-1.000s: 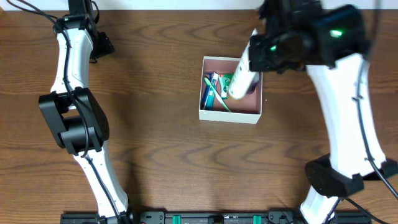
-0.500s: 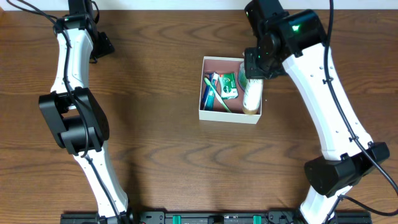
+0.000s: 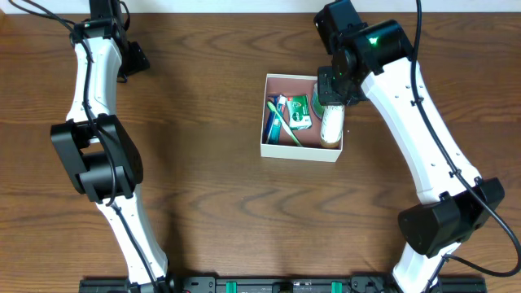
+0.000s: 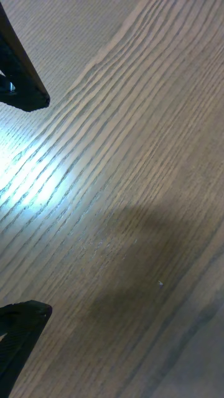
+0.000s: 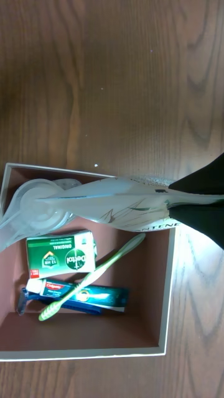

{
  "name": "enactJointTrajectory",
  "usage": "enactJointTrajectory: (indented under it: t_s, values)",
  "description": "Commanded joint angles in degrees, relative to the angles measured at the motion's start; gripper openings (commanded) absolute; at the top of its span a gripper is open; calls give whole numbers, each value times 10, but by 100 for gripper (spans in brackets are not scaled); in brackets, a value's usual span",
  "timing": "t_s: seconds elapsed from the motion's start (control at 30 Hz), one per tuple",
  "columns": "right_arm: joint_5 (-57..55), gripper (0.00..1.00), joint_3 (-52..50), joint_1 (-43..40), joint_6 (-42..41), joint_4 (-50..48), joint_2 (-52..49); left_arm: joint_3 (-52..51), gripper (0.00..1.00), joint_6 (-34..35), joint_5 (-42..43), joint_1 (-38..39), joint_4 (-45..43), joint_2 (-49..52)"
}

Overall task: Pack container
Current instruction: 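Carry the white tube over the box and lower it in upright, then release the tube and lift the right gripper up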

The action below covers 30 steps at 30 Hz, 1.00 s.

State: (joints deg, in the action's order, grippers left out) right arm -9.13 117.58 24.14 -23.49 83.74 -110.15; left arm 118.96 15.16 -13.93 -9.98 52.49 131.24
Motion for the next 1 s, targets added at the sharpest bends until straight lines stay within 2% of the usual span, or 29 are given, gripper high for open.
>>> enactJointTrajectory:
  t_s: [0.0, 0.3, 0.5, 0.97]
  values:
    - [-25, 1, -6, 3, -8, -7, 10, 12, 98, 1, -7, -1, 2, -22]
    - [-25, 1, -55, 3, -9, -39, 10, 12, 98, 1, -7, -1, 2, -22]
    - [-25, 10, -68, 3, -9, -70, 10, 12, 98, 1, -7, -1, 2, -22]
    - [-31, 12, -78, 3, -9, -79, 11, 12, 98, 1, -7, -1, 2, -22]
